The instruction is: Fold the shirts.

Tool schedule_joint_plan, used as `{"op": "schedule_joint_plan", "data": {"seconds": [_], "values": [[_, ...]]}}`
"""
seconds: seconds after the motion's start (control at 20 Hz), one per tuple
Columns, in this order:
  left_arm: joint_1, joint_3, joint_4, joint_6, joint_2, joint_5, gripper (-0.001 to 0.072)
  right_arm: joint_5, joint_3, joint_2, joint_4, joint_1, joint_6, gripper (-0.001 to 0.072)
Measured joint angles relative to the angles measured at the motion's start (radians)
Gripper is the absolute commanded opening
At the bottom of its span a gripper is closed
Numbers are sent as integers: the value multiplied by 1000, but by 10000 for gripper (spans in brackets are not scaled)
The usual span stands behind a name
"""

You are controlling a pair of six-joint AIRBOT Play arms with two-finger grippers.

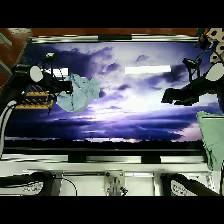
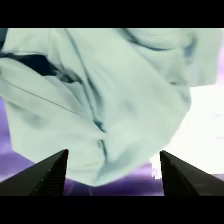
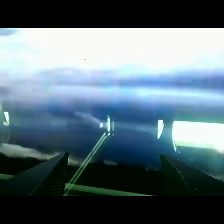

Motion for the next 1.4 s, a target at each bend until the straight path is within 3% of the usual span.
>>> {"op": "schedule_joint_plan", "data": {"seconds": [0.4,0.5,0.6,0.65,0.7,1.05,1.4], "values": [[42,123,-37,-11,-267,5,720,30,0,0,60,0,2,689],[45,130,-82,-11,-293,46,406,30,0,0,65,0,2,689],[46,134,-130,-11,-312,82,341,30,0,0,70,0,2,689],[46,135,-152,-12,-320,94,130,31,0,0,75,0,2,690],[47,136,-171,-13,-326,100,30,33,0,0,87,0,3,689],[43,238,-237,36,-298,24,28,49,5,0,186,-4,-8,689],[-129,433,-295,109,50,24,29,95,214,71,99,-46,-25,689]]}}
